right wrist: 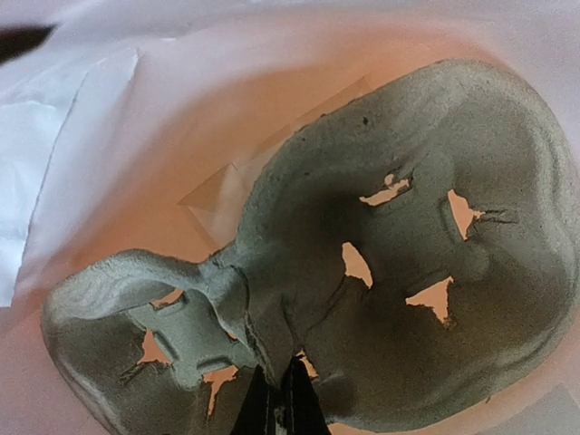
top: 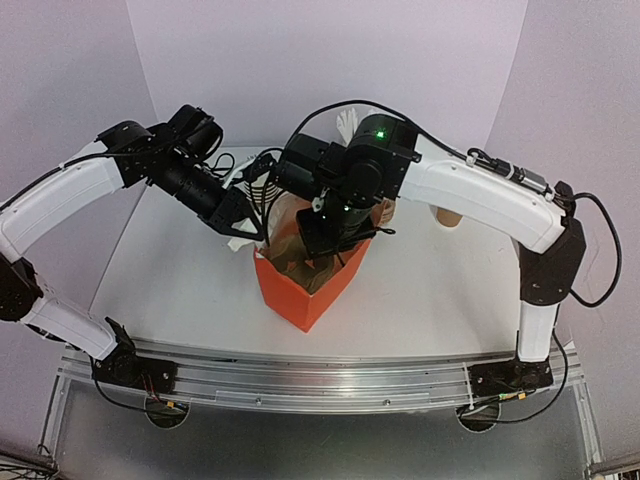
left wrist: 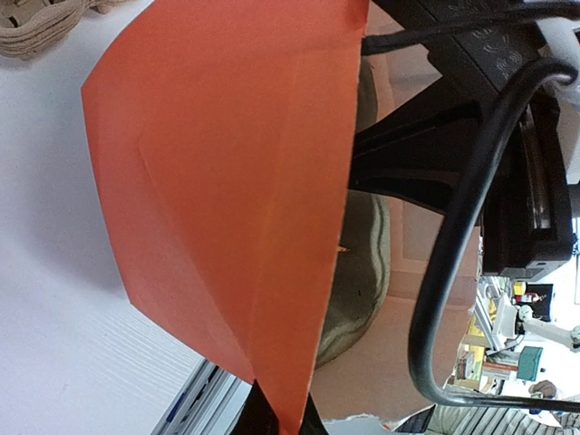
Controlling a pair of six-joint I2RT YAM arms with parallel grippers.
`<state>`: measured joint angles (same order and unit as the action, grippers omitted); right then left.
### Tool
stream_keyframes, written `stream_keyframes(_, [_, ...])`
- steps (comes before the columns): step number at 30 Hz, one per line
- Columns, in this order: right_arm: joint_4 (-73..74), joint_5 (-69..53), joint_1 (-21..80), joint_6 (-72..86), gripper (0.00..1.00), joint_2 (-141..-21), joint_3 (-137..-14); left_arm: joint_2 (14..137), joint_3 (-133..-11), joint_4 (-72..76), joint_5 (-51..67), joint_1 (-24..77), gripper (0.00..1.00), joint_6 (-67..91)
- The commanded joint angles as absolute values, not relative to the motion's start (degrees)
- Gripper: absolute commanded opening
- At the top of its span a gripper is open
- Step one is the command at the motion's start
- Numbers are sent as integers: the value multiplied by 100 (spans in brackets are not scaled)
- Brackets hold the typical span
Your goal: Pack the takeout coffee
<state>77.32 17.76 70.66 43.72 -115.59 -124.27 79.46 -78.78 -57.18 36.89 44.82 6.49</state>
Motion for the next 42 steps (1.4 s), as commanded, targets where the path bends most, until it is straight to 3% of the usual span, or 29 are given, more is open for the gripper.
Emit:
stream_keyframes(1, [7889,1791,6986,4006,0,-11588,-12451,8027,-8069,-5731,3737,4465,0,637])
stream_keyframes(21, [7896,1721,6891,3751,1,-11956,-12644,8121,-8135,-5750,3695,4464,0,519])
stream_keyframes(23, [7893,1716,6887,3728,8,-11973,-12668,8123,-8131,-5737,3700,4465,0,526])
stream_keyframes(25, [7897,1724,6882,3694,25,-11988,-12705,8130,-8139,-5722,3705,4465,0,536])
stream_keyframes(28, [7894,1765,6882,3672,42,-11991,-12773,8139,-8134,-5720,3719,4465,0,531])
stream_keyframes(42, [7450,1747,6891,3277,47,-11728,-13100,8122,-8116,-5731,3695,4464,0,456])
